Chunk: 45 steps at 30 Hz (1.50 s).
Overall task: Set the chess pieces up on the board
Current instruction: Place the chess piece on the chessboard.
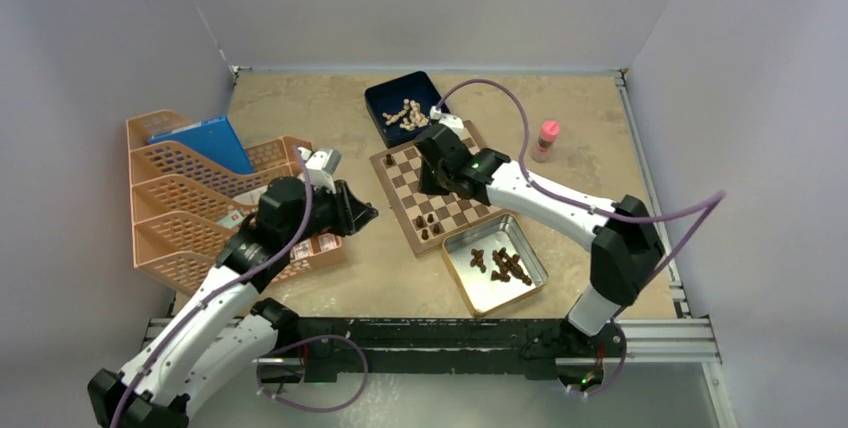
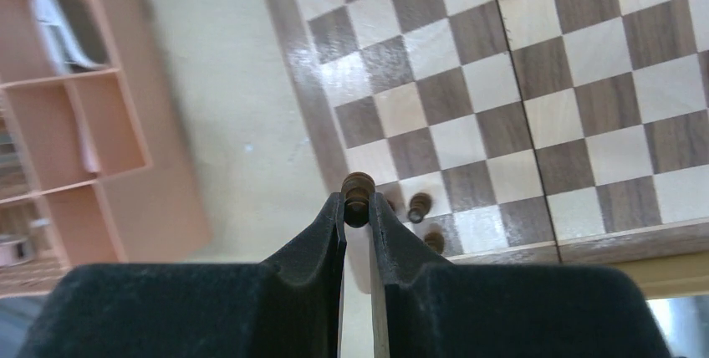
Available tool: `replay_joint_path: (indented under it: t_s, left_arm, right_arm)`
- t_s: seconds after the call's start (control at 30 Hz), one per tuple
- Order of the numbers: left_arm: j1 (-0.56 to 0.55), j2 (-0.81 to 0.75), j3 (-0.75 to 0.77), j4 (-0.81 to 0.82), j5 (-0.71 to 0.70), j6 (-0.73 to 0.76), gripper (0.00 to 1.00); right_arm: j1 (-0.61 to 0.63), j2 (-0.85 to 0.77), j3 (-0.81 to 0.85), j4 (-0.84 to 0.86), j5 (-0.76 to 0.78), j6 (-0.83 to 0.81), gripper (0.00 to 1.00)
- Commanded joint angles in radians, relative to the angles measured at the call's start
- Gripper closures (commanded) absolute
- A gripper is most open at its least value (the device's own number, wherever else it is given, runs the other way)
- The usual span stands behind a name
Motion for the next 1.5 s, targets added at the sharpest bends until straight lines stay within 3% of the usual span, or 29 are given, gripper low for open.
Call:
replay_joint_path:
  t_s: [0.0, 0.33, 0.63, 1.47]
  left_arm:
    - [0.005, -0.101, 0.084, -0.076, -0.017, 0.078, 0.95]
    - [0.005, -0.228, 0.092, -0.138, -0.083, 0.100, 0.93]
    - [0.005, -0.246, 0.089, -0.137, -0.088, 0.096, 0.92]
    - [0.005, -0.242, 0.081, -0.131, -0.089, 0.082, 0.91]
  right_arm:
    - [-0.011, 0.057, 0.078, -0.084, 0.074, -0.061, 0.87]
    - [-0.031, 0.205, 0.133, -0.117, 0.060, -0.087, 0.87]
    - [-0.038, 0.275, 0.162, -0.132, 0.025, -0.090, 0.85]
    - [-0.032, 0.278, 0.126, -0.119, -0.024, -0.102, 0.82]
